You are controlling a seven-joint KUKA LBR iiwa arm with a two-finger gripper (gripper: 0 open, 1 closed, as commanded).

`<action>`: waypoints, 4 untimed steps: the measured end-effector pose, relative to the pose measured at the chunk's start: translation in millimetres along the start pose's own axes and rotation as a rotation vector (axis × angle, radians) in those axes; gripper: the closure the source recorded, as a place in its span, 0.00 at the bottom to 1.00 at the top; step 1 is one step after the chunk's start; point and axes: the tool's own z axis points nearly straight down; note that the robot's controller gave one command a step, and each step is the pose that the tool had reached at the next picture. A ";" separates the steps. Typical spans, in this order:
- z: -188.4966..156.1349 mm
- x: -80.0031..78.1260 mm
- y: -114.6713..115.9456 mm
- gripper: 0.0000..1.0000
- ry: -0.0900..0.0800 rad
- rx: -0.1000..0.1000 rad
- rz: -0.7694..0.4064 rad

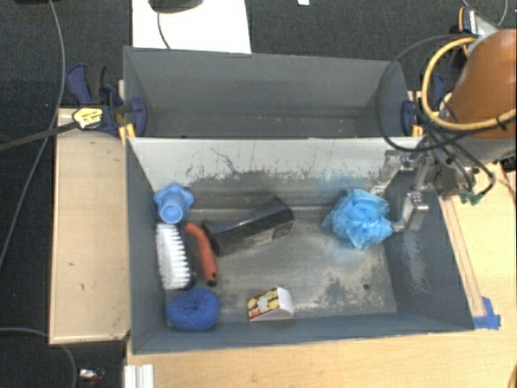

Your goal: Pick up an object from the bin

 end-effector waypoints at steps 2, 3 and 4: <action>55.8 1.9 -1.2 0.00 0.000 -0.001 0.040; 48.2 -15.4 18.9 0.00 -0.015 0.001 0.061; 75.2 -13.4 11.2 0.00 -0.024 0.003 0.029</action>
Offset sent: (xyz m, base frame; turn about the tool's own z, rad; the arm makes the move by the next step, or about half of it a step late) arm -0.0016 -0.0015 -0.0549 0.0432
